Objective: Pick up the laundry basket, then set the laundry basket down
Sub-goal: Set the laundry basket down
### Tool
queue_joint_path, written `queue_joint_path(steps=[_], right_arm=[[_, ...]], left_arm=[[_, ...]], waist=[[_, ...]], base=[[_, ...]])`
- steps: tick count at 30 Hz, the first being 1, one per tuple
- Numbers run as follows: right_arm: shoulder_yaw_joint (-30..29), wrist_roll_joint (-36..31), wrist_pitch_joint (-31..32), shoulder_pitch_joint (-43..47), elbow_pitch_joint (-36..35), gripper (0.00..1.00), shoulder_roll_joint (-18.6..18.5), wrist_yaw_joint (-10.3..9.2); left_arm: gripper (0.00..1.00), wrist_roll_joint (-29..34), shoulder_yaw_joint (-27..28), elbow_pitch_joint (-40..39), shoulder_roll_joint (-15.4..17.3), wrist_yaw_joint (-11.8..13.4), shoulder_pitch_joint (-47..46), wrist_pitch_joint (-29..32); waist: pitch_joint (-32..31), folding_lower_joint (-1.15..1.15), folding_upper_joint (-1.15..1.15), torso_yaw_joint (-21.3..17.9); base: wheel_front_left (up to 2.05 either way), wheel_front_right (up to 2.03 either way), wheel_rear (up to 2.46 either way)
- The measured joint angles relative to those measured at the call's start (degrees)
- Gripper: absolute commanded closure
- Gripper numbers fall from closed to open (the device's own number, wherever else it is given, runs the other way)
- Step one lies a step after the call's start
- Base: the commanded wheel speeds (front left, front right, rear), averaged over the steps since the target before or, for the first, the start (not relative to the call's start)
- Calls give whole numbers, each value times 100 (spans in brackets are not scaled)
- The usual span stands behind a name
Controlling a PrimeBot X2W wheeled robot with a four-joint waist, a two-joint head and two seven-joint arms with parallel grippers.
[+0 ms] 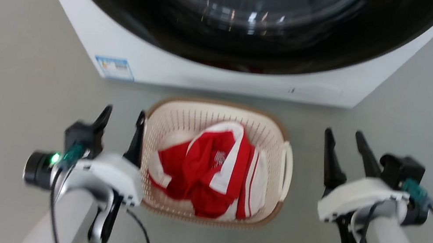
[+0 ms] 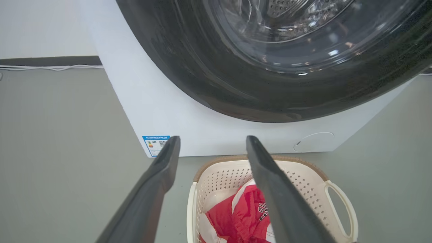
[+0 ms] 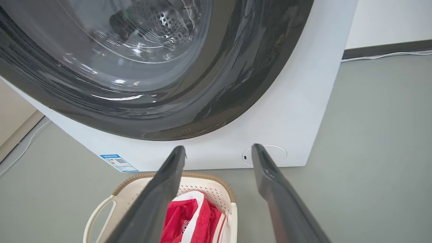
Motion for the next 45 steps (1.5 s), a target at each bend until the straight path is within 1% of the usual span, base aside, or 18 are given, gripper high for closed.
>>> queue_joint_path(steps=[3, 9, 20, 32, 35, 39, 45], right_arm=[[-18, -52, 0, 394, -335, 0, 14, 0], [-81, -58, 0, 1168, -942, 0, 38, 0], [-264, -142, 0, 2440, -2009, 0, 63, 0], [-427, -138, 0, 3339, -2753, 0, 79, 0], [-485, -109, 0, 3451, -2825, 0, 85, 0], [-535, -108, 0, 3515, -2886, 0, 87, 0], [-546, -107, 0, 3515, -2915, 0, 89, 0]], left_arm=[[0, 160, 276, -467, -31, 0, 505, -1], [0, 470, 633, -1214, -52, -2, 1434, 0], [0, 723, 931, -2000, -87, -25, 2754, -1], [0, 869, 1028, -2552, -105, -34, 3493, -1], [0, 870, 1035, -2614, -107, -37, 3570, -1], [0, 867, 1044, -2670, -107, -126, 3634, 0], [0, 873, 1070, -2751, -105, -129, 3672, -1]], waist=[[-319, 0, 0, -31], [-875, 0, 0, -95], [-1651, 0, 0, -258], [-2158, 0, 0, -479], [-2215, 0, 0, -504], [-2265, 0, 0, -524], [-2284, 0, 0, -515]], base=[[0, 0, 0], [0, 0, 0], [0, 0, 0], [0, 0, 0], [0, 0, 0], [0, 0, 0], [0, 0, 0]])
